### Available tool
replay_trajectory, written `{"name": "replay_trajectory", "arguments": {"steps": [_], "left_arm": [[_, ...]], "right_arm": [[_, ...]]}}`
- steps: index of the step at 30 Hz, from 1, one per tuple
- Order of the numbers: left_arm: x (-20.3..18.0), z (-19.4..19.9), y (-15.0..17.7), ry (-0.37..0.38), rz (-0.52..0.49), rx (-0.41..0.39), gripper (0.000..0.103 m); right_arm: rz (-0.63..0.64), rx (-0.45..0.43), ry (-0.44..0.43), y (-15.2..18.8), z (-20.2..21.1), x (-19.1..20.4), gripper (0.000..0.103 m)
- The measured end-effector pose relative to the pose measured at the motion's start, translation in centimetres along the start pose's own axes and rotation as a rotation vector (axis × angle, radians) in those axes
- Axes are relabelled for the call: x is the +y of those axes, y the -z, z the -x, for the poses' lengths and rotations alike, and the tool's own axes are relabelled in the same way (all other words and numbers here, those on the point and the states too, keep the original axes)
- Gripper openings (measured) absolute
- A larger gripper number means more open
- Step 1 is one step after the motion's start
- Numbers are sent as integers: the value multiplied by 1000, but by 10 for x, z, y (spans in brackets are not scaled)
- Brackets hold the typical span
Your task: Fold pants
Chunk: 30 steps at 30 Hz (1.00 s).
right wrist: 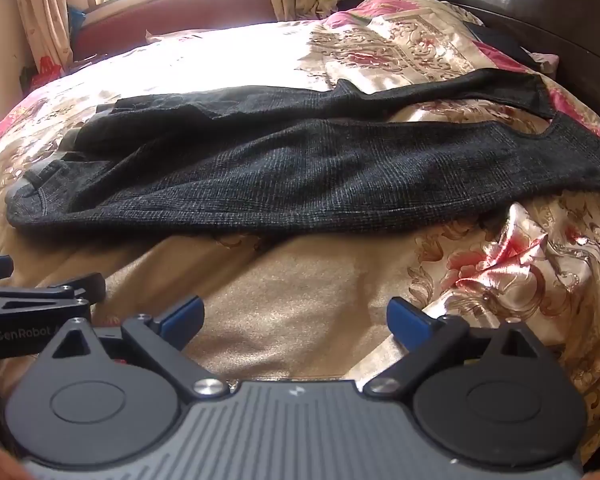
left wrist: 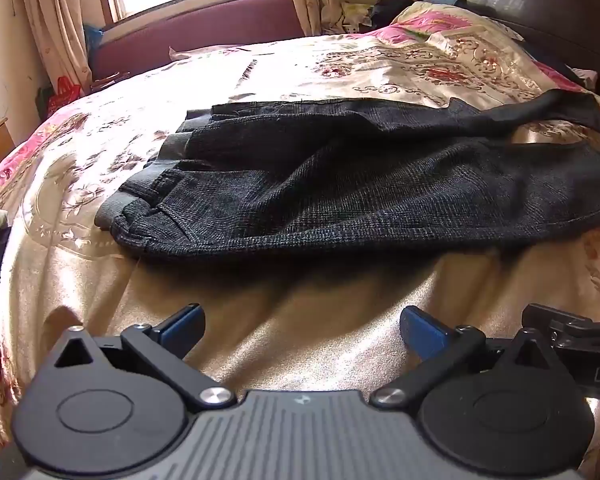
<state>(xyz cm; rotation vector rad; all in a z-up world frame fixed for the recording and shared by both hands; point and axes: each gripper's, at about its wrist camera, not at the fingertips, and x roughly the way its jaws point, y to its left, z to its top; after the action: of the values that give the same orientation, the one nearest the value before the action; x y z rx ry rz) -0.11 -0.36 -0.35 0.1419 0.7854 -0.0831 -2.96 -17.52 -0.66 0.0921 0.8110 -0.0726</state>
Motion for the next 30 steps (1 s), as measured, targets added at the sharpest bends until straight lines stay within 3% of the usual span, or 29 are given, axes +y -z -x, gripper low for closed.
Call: {"name": "replay_trajectory", "arguments": {"steps": [30], "left_arm": [[-3, -1, 0, 7, -3, 0, 103]], "right_arm": [[13, -6, -1, 0, -1, 3, 97]]}}
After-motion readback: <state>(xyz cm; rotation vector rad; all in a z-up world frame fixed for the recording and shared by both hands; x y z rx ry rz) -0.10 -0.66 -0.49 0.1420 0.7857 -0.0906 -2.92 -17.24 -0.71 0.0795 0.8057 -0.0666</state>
